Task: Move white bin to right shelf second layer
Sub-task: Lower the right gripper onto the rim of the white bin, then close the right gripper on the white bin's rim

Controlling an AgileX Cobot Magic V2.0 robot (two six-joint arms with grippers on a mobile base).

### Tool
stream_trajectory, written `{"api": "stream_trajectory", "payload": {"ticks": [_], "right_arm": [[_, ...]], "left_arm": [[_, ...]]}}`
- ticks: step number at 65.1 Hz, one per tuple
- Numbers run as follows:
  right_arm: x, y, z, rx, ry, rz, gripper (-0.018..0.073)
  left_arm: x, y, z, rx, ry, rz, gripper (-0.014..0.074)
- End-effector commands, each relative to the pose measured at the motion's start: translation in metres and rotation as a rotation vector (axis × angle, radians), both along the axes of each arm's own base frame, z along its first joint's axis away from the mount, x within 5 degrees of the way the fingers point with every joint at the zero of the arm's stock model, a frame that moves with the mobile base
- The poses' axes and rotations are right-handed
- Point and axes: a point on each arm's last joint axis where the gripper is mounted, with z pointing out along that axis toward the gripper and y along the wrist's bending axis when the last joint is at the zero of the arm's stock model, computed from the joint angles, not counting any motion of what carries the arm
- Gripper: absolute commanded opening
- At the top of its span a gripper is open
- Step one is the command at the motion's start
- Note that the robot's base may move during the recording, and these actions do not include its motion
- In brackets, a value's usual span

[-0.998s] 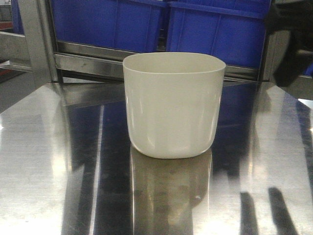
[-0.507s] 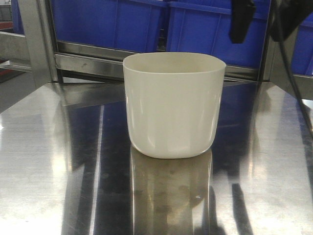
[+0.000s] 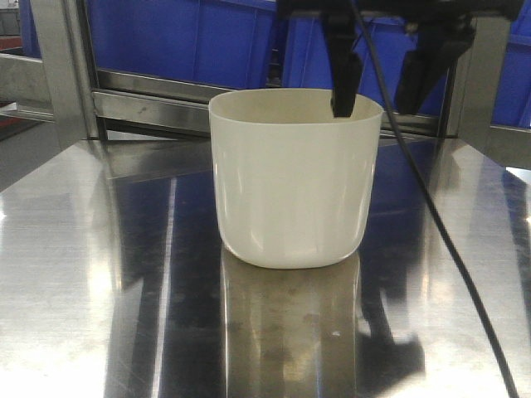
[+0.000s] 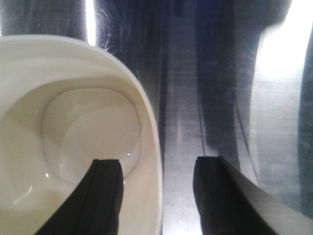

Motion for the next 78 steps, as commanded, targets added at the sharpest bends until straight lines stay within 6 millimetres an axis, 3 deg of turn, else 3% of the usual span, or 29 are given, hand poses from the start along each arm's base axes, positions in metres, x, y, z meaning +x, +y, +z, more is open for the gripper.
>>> {"api": "stream_trajectory", "payload": {"ticks": [1,16,66,78], "right_arm": [[0.004,-0.001,0.021,0.053,-0.107,0.006,0.0434],[0.022,-0.008,0.004,0.033,-0.082,0.013,0.0434],[0.025,-0.011,0.003,0.03,-0.083,0.054,0.0433],[0.025,-0.011,0.002,0.031,-0.081,0.055,0.033]], "left_arm": [[0.0,0.0,-0.004,-0.008,-0.066,-0.004,0.0085],[0.0,0.0,-0.004,-0.008,-0.066,-0.004,0.0085],[0.0,0.0,-0.004,-0.008,-0.066,-0.004,0.0085],[0.0,0.0,-0.004,-0.008,-0.066,-0.004,0.0085]]}}
